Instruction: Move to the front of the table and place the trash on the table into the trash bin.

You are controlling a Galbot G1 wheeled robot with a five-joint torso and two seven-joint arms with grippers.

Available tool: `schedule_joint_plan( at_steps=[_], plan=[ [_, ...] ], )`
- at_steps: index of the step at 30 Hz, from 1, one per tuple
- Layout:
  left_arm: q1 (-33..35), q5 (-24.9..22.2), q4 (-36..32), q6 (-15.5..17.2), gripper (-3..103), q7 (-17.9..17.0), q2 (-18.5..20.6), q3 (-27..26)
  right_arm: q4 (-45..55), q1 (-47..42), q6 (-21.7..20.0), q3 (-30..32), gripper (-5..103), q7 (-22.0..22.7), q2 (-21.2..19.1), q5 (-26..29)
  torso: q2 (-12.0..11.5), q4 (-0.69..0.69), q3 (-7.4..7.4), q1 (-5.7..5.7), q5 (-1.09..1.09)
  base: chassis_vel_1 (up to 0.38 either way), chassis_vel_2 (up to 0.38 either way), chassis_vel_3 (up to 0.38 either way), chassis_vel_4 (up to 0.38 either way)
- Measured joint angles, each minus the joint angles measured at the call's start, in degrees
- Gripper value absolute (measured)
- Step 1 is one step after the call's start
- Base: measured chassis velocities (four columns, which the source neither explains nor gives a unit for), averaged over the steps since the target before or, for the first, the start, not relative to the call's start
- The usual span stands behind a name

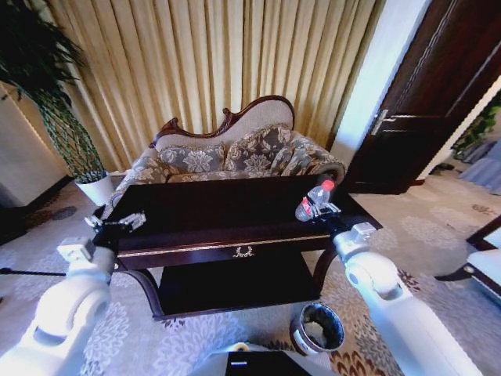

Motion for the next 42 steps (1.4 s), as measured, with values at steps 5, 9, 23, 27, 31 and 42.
schedule_joint_plan(
  at_steps=[5,9,23,27,31,42],
  plan=[
    [0.43,-1.72,-0.74,1.01,100,0.19,0.95,1.05,2.71,-2.52,-0.48,2.22,20,0.14,0.83,0.98,0.0,-0.01,0.01,0.01,-0.01,0.0,0.0,0.0,0.0],
    [0.32,-2.4,-1.81,1.7,100,-0.01,1.61,1.82,3.32,-4.15,-0.44,3.54,20,0.13,1.37,1.12,-0.01,-0.01,0.01,0.02,0.0,0.0,0.0,0.0,0.0],
    [0.44,-2.17,-1.92,1.63,100,-0.2,2.64,2.47,3.1,-6.71,0.69,4.45,20,-0.12,3.2,0.47,-0.01,0.0,0.0,0.01,0.0,0.1,-0.099,-0.095,0.099],
    [0.38,-1.96,-1.54,1.53,100,-0.21,2.18,3.21,2.37,-6.89,0.89,4.35,20,-0.17,3.43,0.21,-0.01,0.0,0.0,0.0,0.0,0.133,-0.139,-0.125,0.14],
    [0.2,-1.93,-1.35,1.42,100,-0.21,1.91,3.9,1.62,-7.19,1.43,4.31,20,-0.85,3.46,-0.02,-0.01,0.0,0.0,0.0,0.0,0.121,-0.114,-0.117,0.12],
    [-0.24,-1.71,-1.0,1.32,100,-0.21,1.84,4.49,-0.78,-7.13,2.36,3.67,20,-1.33,3.77,-0.5,-0.01,0.0,0.01,0.01,0.0,0.095,-0.105,-0.097,0.103]
  ],
)
